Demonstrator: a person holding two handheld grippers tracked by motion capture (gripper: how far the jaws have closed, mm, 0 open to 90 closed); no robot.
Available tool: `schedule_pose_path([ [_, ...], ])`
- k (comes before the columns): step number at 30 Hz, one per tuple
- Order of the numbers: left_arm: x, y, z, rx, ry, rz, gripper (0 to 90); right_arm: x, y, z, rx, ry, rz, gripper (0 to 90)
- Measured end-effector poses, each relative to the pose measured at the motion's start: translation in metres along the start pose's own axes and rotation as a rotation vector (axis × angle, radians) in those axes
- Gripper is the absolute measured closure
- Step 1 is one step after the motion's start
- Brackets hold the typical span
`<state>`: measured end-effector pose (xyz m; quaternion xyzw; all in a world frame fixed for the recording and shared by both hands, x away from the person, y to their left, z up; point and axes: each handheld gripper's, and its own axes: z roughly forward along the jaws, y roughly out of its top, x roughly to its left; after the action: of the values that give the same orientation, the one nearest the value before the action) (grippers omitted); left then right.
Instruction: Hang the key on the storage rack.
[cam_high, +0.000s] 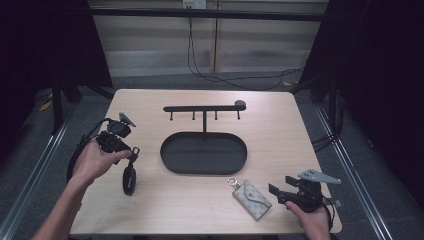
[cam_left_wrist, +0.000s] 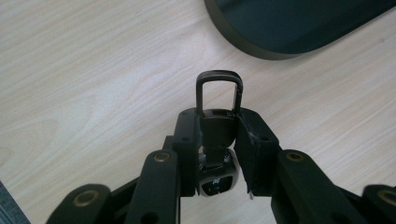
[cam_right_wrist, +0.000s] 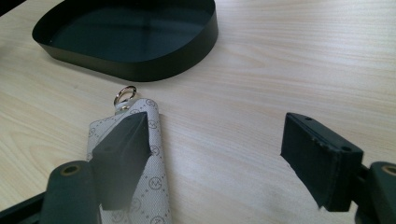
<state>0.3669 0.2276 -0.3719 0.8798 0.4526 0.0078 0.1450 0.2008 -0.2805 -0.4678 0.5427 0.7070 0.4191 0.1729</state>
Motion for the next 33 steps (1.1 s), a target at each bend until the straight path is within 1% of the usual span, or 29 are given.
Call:
schedule_pose_path([
  [1,0.000,0.001,-0.002,0.004,0.000,0.010,70.8,0.000,0.000,0.000,-0.001,0.001,0.002,23.6],
  [2,-0.001,0.001,-0.002,-0.003,0.008,0.007,70.7,0.000,0.000,0.000,-0.002,0.001,0.005,23.6],
  [5,-0.002,0.002,-0.005,0.004,0.003,0.009,70.7,-0.001,0.000,0.000,-0.003,-0.001,0.003,23.6],
  [6,-0.003,0.002,-0.007,-0.003,0.012,0.016,70.7,-0.001,0.000,0.000,-0.003,0.000,0.003,23.6],
  [7,-0.005,0.003,-0.008,-0.022,0.018,0.008,70.7,0.000,0.000,0.000,-0.003,0.000,0.004,23.6],
  [9,-0.006,0.004,-0.010,-0.018,0.025,0.014,70.7,0.000,0.000,0.000,0.004,-0.002,0.004,23.7],
  [11,-0.007,0.005,-0.013,-0.023,0.032,0.011,70.7,0.000,0.000,0.001,0.006,-0.004,0.004,23.7],
  [12,-0.006,0.006,-0.014,-0.012,0.034,0.028,70.7,0.000,0.000,0.001,0.006,-0.004,0.003,23.7],
  [15,-0.008,0.007,-0.016,-0.016,0.037,0.024,70.7,0.000,0.000,0.001,0.006,-0.004,0.005,23.7],
  [18,-0.012,0.010,-0.019,-0.002,0.047,0.047,70.7,0.000,0.000,0.001,0.007,-0.004,0.003,24.0],
  [19,-0.014,0.011,-0.019,-0.006,0.039,0.043,70.7,0.000,0.000,0.001,0.010,-0.004,0.003,24.0],
  [22,-0.015,0.013,-0.019,-0.005,0.042,0.047,70.7,0.000,0.000,0.001,0.008,-0.003,0.003,24.0],
  [23,-0.015,0.014,-0.019,-0.004,0.038,0.043,70.7,0.000,0.000,0.001,0.007,-0.003,0.002,24.0],
  [24,-0.016,0.015,-0.020,0.001,0.037,0.048,70.7,0.000,0.000,0.001,0.007,-0.005,0.004,23.9],
  [26,-0.017,0.016,-0.022,-0.015,0.044,0.049,70.7,-0.001,0.000,0.000,0.006,-0.004,0.005,23.9],
  [27,-0.016,0.017,-0.024,-0.009,0.035,0.063,70.7,-0.001,0.000,0.001,0.007,-0.004,0.005,23.9],
  [28,-0.016,0.017,-0.025,-0.015,0.044,0.057,70.7,0.000,0.000,0.001,0.007,-0.003,0.004,23.9],
  [29,-0.017,0.017,-0.025,-0.011,0.050,0.056,70.7,0.000,0.000,0.001,0.007,-0.003,0.002,23.9],
  [33,-0.015,0.020,-0.030,0.007,0.050,0.054,70.7,-0.001,0.000,0.001,0.007,-0.005,0.001,24.0],
])
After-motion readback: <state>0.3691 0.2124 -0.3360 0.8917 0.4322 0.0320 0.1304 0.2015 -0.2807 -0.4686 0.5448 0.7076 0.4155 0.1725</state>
